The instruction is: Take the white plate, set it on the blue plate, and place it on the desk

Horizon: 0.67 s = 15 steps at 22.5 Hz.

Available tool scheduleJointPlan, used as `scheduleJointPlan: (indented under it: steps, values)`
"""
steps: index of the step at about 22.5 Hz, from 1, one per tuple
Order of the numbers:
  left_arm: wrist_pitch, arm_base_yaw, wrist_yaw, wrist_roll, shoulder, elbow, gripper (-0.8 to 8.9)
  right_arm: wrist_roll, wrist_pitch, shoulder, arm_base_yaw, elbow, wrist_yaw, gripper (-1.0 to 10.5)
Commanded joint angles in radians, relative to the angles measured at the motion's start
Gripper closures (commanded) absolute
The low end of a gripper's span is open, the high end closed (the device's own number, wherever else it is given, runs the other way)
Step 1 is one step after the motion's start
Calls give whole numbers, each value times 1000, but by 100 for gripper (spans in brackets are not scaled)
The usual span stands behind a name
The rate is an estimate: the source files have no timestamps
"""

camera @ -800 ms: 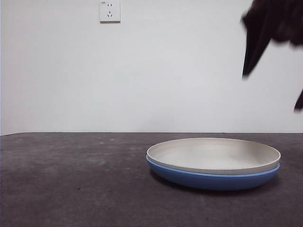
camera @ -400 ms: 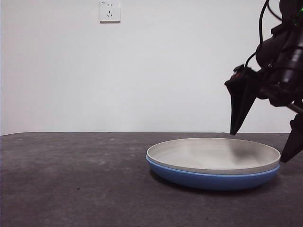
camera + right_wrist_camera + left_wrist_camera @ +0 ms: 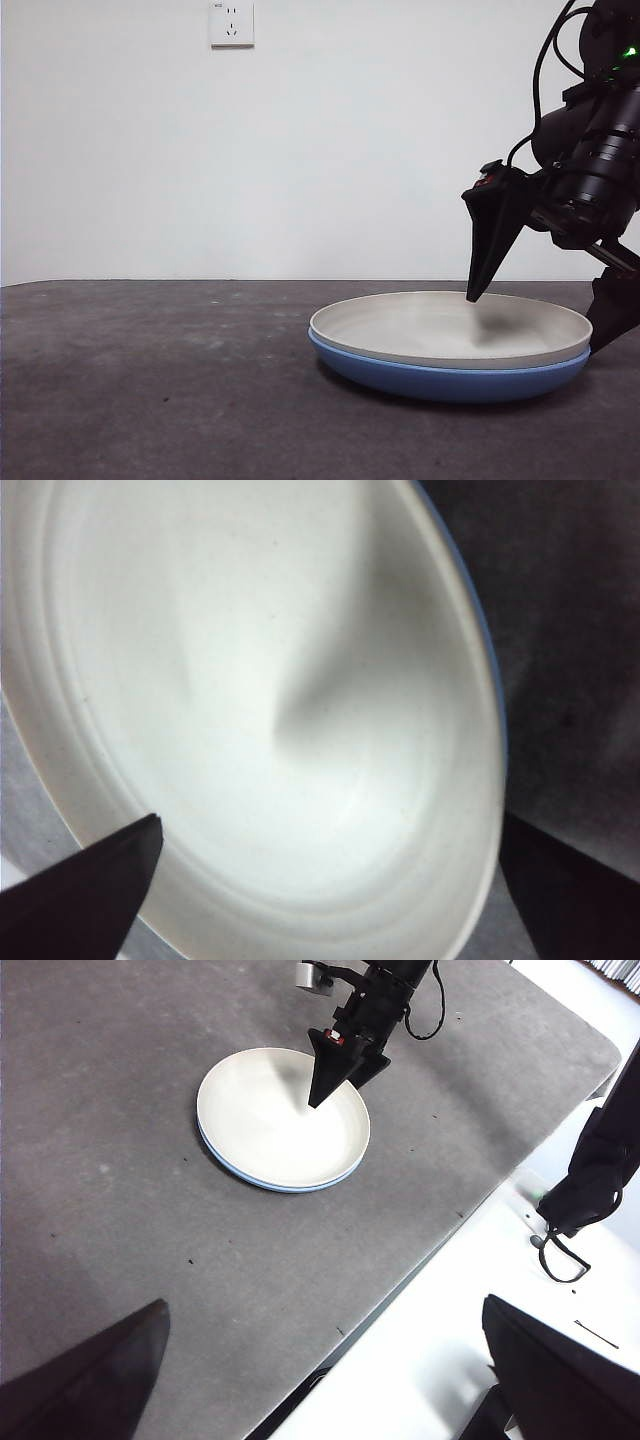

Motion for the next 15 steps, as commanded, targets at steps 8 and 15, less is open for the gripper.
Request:
scheduleJointPlan:
  steps: [8, 15]
  values:
    - [11, -6, -3, -7, 3, 11, 312, -3, 19, 51, -8, 14, -1, 576]
    - [12, -6, -3, -6, 3, 11, 312, 17, 18, 51, -9, 14, 70, 888]
